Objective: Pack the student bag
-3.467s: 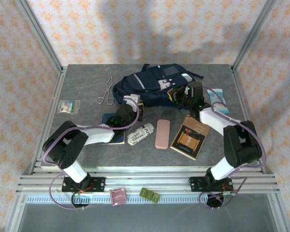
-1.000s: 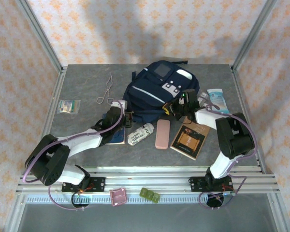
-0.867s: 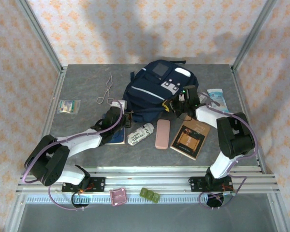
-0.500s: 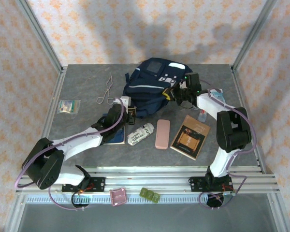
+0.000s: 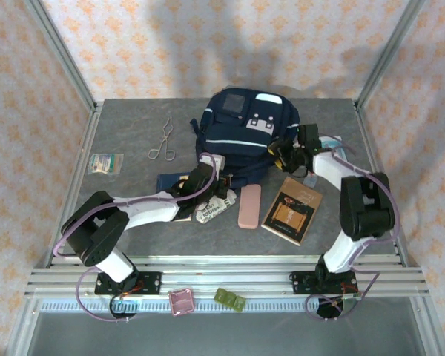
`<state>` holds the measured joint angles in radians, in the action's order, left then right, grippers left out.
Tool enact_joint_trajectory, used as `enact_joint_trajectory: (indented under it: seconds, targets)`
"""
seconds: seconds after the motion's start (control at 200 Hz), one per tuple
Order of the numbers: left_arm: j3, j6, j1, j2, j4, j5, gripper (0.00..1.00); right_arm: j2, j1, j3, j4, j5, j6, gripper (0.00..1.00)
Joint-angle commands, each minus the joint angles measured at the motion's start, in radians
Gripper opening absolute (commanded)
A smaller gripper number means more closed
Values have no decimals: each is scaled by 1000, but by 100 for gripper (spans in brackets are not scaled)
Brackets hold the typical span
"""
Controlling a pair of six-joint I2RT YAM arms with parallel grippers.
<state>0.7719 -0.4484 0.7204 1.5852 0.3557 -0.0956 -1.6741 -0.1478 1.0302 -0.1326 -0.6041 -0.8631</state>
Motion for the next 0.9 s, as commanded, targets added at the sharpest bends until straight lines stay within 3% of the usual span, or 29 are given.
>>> enact_joint_trajectory:
  seconds: [0.0,0.205,0.566,0.631,0.721,0.786,0.816,0.891]
  targets:
    - [36,-16,16,13,57,-41,0,130,-24,-82,24,59,-13,55]
    - [56,-16,23,36,59,-64,0,222,-95,-193,112,46,-89,59]
    - [76,-7,44,42,46,-50,0,-24,-208,-41,169,47,-133,56]
    - [72,-7,43,41,40,-42,0,-58,-209,-38,192,31,-143,46]
    - [59,-7,44,36,34,-25,0,-77,-208,-39,209,23,-146,17]
    - [46,-7,40,28,21,-3,0,-68,-205,-47,209,32,-142,4]
    - [35,-6,37,23,17,5,0,-61,-203,-54,213,35,-142,0]
    - [4,-2,26,4,9,31,0,-35,-191,-75,217,40,-139,0]
